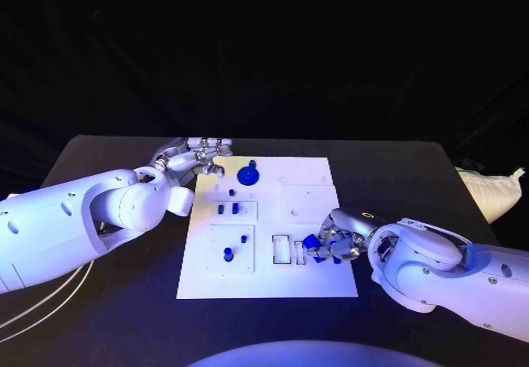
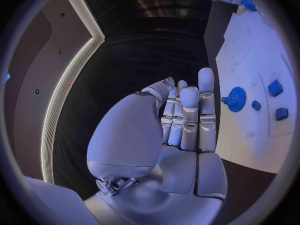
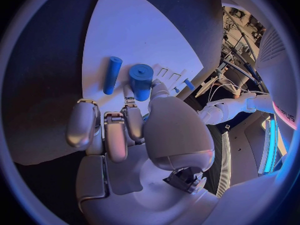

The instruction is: Assemble the parts on the task board

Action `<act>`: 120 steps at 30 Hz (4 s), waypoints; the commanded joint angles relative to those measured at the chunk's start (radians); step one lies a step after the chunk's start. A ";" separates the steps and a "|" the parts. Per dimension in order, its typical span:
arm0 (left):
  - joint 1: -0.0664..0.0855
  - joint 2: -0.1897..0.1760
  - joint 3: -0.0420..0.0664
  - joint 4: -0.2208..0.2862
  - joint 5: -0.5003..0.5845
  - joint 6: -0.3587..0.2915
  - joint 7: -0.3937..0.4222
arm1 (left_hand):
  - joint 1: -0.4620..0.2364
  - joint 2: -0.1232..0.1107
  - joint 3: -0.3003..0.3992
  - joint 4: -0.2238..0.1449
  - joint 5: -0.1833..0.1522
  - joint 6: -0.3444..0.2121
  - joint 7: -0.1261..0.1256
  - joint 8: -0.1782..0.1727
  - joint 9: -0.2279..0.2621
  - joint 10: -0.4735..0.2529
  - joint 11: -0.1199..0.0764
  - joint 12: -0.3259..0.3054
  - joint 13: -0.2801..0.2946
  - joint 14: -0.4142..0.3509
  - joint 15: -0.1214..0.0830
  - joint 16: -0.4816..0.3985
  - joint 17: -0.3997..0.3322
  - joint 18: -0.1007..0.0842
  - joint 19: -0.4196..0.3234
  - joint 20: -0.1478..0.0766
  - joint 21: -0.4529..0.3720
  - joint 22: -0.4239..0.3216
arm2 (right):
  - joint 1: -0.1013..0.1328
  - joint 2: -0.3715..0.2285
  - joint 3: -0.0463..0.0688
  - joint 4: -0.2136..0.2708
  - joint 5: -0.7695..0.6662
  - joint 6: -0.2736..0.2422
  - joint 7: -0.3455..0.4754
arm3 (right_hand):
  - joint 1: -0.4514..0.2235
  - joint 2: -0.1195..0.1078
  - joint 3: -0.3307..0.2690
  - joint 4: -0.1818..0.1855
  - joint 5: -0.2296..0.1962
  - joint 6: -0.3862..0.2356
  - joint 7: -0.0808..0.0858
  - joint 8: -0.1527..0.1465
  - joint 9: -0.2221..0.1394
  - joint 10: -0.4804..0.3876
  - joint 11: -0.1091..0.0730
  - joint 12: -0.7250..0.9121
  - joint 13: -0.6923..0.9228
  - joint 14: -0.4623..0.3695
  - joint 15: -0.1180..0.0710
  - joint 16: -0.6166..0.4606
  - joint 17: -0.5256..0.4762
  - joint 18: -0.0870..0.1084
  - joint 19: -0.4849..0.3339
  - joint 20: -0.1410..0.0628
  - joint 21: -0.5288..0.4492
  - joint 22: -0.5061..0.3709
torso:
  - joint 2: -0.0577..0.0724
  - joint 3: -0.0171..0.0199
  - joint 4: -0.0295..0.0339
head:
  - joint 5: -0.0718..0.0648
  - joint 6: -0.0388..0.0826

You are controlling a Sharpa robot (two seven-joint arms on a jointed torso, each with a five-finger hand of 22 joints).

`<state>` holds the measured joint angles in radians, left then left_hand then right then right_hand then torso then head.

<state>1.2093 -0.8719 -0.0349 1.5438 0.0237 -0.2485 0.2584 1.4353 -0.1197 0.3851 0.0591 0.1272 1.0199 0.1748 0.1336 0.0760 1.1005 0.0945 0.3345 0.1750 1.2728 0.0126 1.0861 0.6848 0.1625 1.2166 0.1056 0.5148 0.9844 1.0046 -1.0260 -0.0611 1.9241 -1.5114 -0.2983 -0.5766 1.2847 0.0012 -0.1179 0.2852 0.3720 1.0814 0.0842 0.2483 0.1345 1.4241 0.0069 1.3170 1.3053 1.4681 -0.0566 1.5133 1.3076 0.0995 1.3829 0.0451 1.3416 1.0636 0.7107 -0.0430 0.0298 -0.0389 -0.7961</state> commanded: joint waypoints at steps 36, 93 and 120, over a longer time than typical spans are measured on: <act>-0.002 0.007 0.000 0.000 0.000 0.028 0.004 | -0.002 0.003 -0.004 -0.004 0.007 -0.007 0.000 0.005 -0.001 -0.007 -0.001 0.010 0.002 -0.010 -0.002 -0.004 -0.006 0.019 -0.003 0.005 -0.004 -0.002 | 0.004 0.069 0.001 0.040 0.237 -0.115 0.010 | -0.032 0.072 -0.038 0.005 -0.014 0.039 -0.024 0.035 0.065 0.021 -0.022 -0.005 0.017 0.083 -0.024 0.010 0.161 -0.013 0.017 -0.017 0.024 0.042 | -0.002 -0.0027 0.0072 | -0.006 -0.009; -0.002 0.009 0.001 -0.006 0.003 0.040 -0.006 | 0.000 0.004 -0.004 -0.005 0.007 -0.007 0.001 0.009 0.000 -0.012 0.000 0.013 0.002 -0.016 -0.002 -0.009 -0.017 0.019 -0.004 0.005 -0.007 -0.004 | 0.002 0.109 0.001 0.002 0.029 -0.032 -0.016 | 0.056 0.065 -0.150 -0.111 -0.263 0.021 -0.030 0.076 0.201 -0.015 -0.027 -0.150 -0.067 0.075 -0.027 -0.021 0.117 -0.013 0.010 -0.018 0.016 0.042 | -0.002 -0.0025 0.0093 | 0.003 -0.020; -0.002 -0.001 0.000 0.003 0.003 0.040 -0.010 | -0.002 0.004 -0.005 -0.005 0.007 -0.008 0.001 0.009 0.000 -0.013 0.000 0.014 0.002 -0.018 -0.001 -0.011 -0.020 0.019 -0.005 0.006 -0.008 -0.004 | 0.047 -0.147 0.000 0.065 0.091 -0.018 0.082 | 0.117 0.115 -0.137 -0.130 -0.178 -0.050 0.010 -0.028 0.152 -0.073 0.005 -0.281 -0.159 0.070 -0.001 -0.037 0.096 -0.008 -0.007 0.006 0.000 0.016 | -0.002 0.0003 -0.0009 | -0.021 -0.009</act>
<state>1.2067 -0.8736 -0.0357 1.5433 0.0250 -0.2252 0.2448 1.4354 -0.1198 0.3825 0.0562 0.1309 1.0199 0.1746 0.1378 0.0763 1.0936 0.0945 0.3447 0.1759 1.2618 0.0092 1.0804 0.6657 0.1626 1.2166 0.1056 0.5111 0.9811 1.0524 -1.1707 -0.0607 1.9885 -1.3732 -0.3874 -0.4759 1.4025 0.1142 -0.2515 0.1510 0.1956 1.0280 0.0945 0.2232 0.2871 1.3550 0.0175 1.0375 1.1451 1.4664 -0.0606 1.4783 1.3076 0.0996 1.3784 0.0451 1.3463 1.0803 0.7085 -0.0446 0.0321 -0.0566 -0.8063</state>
